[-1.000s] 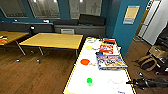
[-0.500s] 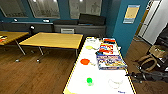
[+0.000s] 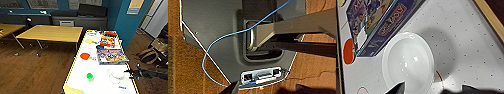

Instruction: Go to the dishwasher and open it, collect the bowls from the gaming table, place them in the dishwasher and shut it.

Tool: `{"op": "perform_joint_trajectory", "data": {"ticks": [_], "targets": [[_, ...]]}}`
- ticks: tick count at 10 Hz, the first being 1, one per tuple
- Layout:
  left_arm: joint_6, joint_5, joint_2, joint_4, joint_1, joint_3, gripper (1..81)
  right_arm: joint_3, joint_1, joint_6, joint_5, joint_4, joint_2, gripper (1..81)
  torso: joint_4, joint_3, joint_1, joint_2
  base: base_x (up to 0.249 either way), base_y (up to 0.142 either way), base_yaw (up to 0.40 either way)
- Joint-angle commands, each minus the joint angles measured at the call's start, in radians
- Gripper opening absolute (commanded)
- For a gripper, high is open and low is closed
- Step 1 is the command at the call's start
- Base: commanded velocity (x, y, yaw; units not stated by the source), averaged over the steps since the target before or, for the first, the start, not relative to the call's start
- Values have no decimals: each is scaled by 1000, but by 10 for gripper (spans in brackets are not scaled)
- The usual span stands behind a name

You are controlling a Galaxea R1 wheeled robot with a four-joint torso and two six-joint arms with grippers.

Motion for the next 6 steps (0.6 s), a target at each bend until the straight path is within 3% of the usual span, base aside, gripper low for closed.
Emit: {"op": "perform_joint_trajectory", "data": {"ticks": [1,6], "targets": [[0,68,0,-7,-14,12,811,-43,166,8,-38,50,-11,811,0,1,0,0,0,0,0],[0,68,0,-8,-16,7,811,-217,185,8,-84,61,136,811,0,-5,0,0,0,0,0]]}}
